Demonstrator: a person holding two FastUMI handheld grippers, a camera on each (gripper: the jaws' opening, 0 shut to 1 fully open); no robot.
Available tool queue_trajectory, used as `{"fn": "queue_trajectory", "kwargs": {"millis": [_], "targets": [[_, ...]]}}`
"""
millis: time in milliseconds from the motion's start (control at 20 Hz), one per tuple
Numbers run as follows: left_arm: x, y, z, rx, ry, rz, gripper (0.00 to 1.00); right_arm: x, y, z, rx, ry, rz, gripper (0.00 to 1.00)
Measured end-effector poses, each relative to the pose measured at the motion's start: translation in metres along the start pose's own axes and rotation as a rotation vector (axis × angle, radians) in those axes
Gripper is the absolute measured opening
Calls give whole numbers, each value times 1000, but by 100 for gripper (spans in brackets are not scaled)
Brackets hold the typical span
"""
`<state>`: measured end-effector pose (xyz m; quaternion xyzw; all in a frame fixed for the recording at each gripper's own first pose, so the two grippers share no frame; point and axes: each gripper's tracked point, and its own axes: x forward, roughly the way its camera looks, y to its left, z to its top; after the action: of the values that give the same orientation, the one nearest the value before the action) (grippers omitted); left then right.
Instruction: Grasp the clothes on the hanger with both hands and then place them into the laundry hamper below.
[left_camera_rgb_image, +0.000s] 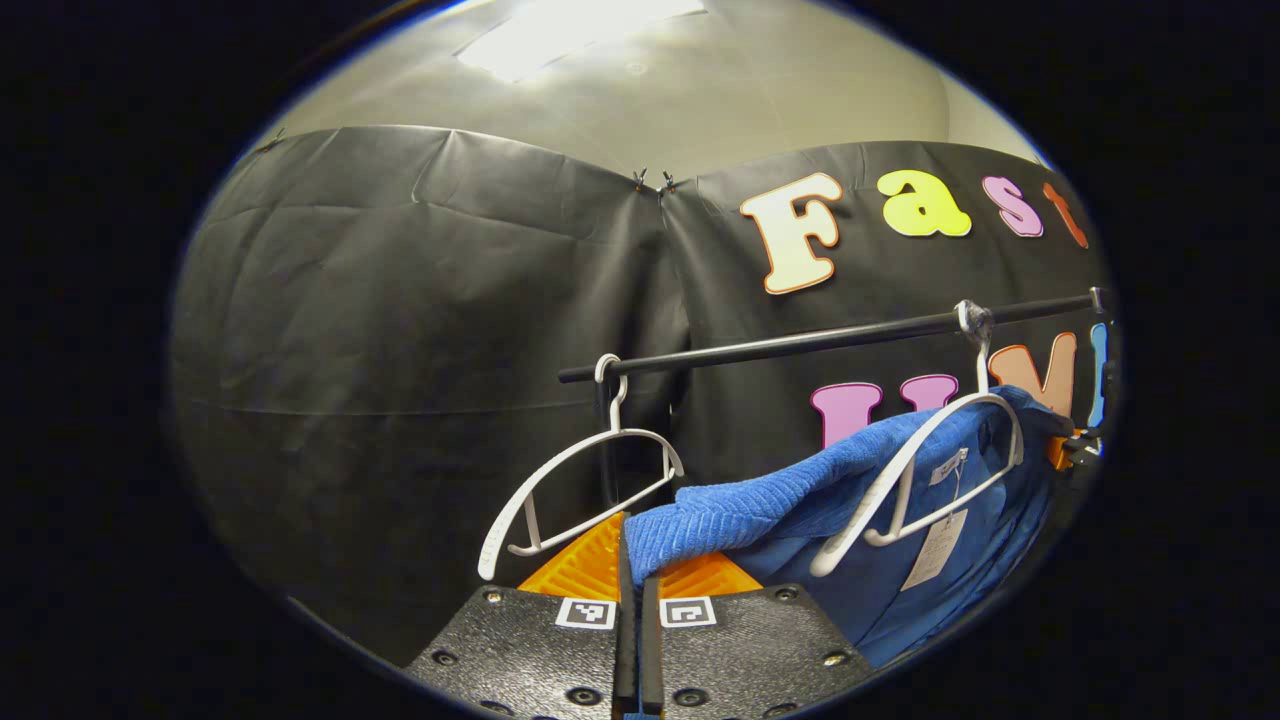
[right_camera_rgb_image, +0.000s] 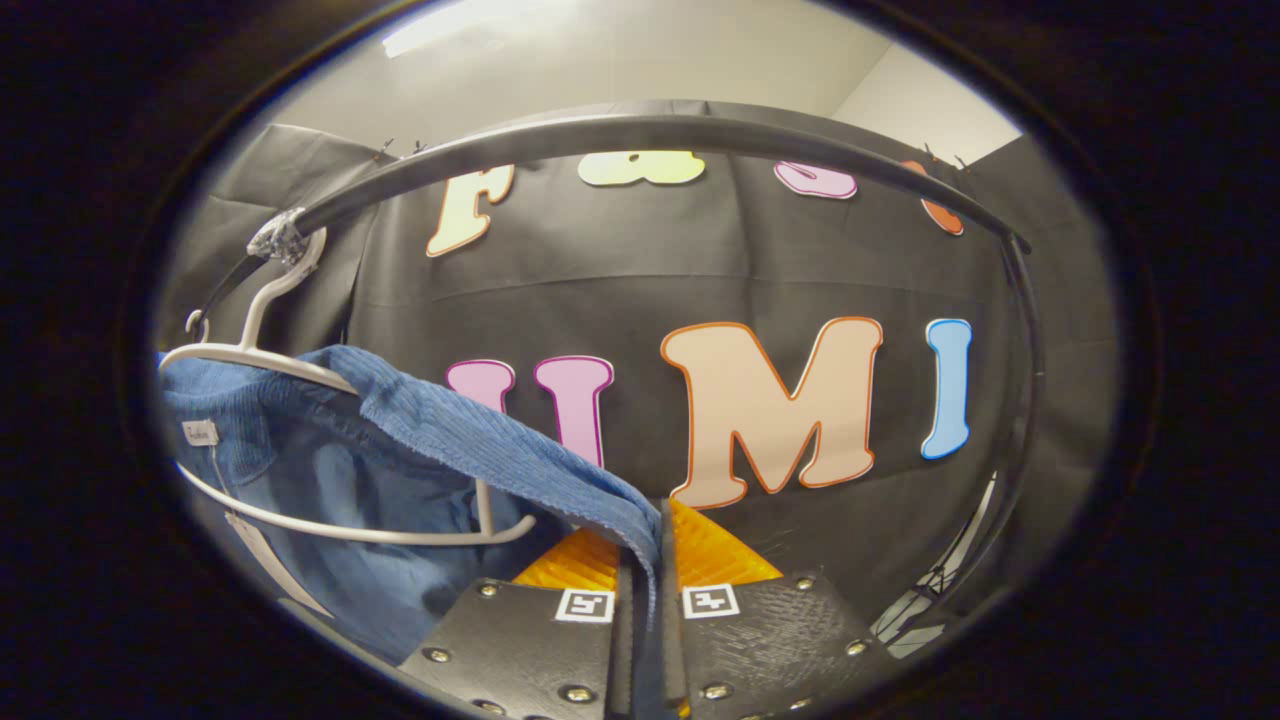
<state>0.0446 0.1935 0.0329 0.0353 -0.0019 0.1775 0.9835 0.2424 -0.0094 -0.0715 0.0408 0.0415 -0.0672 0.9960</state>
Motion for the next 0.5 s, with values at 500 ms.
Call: {"fn": "queue_trajectory", "kwargs": {"millis": [500], "targets": [[12, -19, -38, 1, 56, -37, 2, 21, -14, -9, -6, 27, -18, 11]]}}
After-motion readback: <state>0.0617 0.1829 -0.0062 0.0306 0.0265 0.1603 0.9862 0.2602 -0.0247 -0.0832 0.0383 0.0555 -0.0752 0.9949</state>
